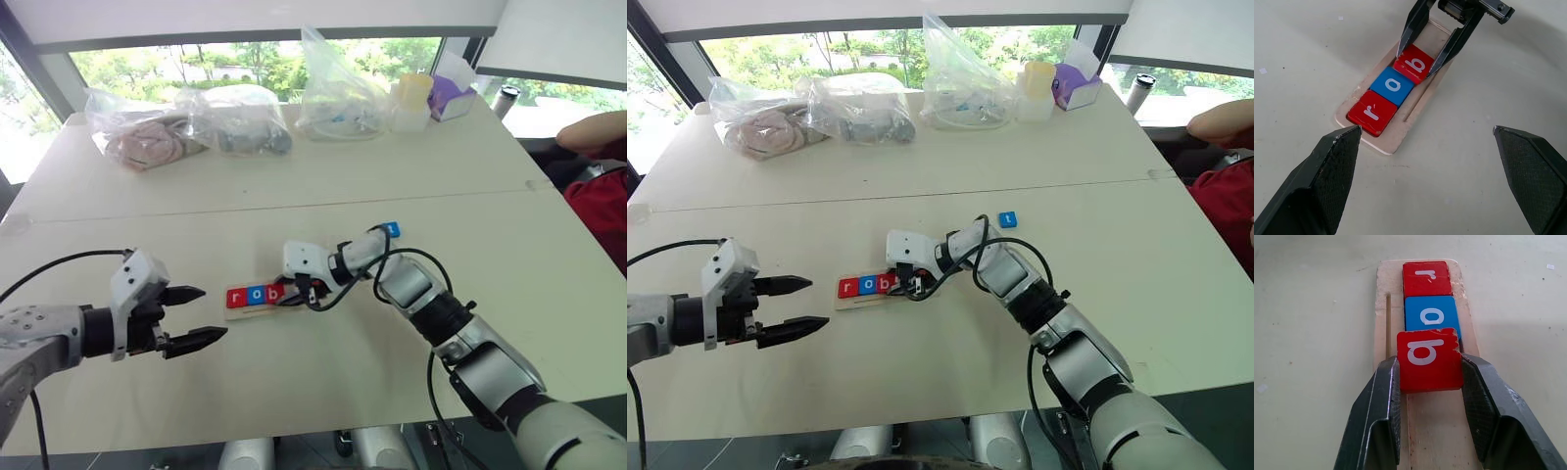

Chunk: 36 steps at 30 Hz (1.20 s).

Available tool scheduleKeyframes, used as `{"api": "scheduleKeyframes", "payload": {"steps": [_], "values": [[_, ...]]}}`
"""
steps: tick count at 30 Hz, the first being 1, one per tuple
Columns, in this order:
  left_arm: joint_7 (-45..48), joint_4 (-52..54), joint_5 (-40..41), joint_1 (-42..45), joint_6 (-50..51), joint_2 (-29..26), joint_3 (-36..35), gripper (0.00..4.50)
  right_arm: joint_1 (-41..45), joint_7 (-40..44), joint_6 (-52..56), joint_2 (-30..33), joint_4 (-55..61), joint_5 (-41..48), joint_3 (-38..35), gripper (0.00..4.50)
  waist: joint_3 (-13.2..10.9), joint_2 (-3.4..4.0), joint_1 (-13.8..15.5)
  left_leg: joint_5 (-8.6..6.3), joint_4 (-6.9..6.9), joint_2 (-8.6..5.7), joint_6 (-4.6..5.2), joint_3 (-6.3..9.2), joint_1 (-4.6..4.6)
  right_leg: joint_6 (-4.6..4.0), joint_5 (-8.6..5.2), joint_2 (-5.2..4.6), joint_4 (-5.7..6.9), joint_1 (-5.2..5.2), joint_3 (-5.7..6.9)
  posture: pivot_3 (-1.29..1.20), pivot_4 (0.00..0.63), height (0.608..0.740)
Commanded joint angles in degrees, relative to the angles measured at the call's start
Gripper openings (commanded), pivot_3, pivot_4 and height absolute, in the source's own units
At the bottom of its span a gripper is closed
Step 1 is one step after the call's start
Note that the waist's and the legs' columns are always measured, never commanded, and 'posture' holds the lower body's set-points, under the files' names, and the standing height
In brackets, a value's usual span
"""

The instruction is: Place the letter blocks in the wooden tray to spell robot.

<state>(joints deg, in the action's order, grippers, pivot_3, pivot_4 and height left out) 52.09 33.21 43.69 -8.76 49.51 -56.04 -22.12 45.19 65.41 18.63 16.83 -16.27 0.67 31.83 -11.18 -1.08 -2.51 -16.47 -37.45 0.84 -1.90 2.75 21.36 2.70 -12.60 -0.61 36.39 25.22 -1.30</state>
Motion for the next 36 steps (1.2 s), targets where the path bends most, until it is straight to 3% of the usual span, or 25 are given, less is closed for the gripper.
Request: {"api": "scheduleKeyframes", "payload": {"steps": [1, 23, 29, 30, 36], "values": [[-0.4, 0.8, 0.0, 0.4, -0.8, 0.3, 0.0, 4.50, 1.6, 0.7, -0.7, 0.1, 0.6, -0.1, -1.7, 1.17, 0.0, 0.00, 0.0, 0.00, 0.00, 0.00, 0.00, 0.00, 0.00, 0.00, 0.00, 0.00, 0.00, 0.00, 0.00, 0.00, 0.150, 0.740], [-1.6, 0.2, -1.1, 1.1, -1.6, 1.3, 1.6, 4.50, 1.6, 1.9, -1.5, -2.0, -2.1, -1.6, -1.7, 1.17, 0.0, 0.00, 0.0, 0.00, 0.00, 0.00, 0.00, 0.00, -0.01, 0.00, 0.01, 0.00, 0.01, 0.00, 0.00, 0.00, 0.150, 0.740], [-1.8, -0.4, -1.7, 1.5, -2.2, 1.5, 2.6, 4.50, 2.3, 0.4, -0.4, -3.6, -2.7, -1.2, -2.9, 4.09, 0.0, 0.00, 0.0, 0.00, 0.00, 0.00, 0.00, 0.00, -0.01, 0.00, 0.01, 0.00, 0.01, 0.00, 0.00, 0.00, 0.150, 0.740], [-1.8, -0.5, -1.8, 1.5, -2.3, 1.5, 2.7, 4.50, 2.4, 0.2, -0.1, -3.8, -2.6, -1.0, -3.2, 4.38, 0.0, 0.00, 0.0, 0.00, 0.00, 0.00, 0.00, 0.00, -0.01, 0.00, 0.01, 0.01, 0.01, 0.00, 0.00, 0.00, 0.150, 0.740], [-1.8, -0.8, -2.1, 1.6, -2.6, 1.5, 2.8, 4.50, 3.3, -0.4, 3.2, -4.4, -1.3, 1.9, -7.3, 4.38, 0.0, 0.00, 0.0, 0.00, 0.01, 0.00, -0.01, 0.00, 0.00, 0.01, 0.02, 0.00, 0.01, 0.01, 0.00, 0.00, 0.150, 0.740]]}}
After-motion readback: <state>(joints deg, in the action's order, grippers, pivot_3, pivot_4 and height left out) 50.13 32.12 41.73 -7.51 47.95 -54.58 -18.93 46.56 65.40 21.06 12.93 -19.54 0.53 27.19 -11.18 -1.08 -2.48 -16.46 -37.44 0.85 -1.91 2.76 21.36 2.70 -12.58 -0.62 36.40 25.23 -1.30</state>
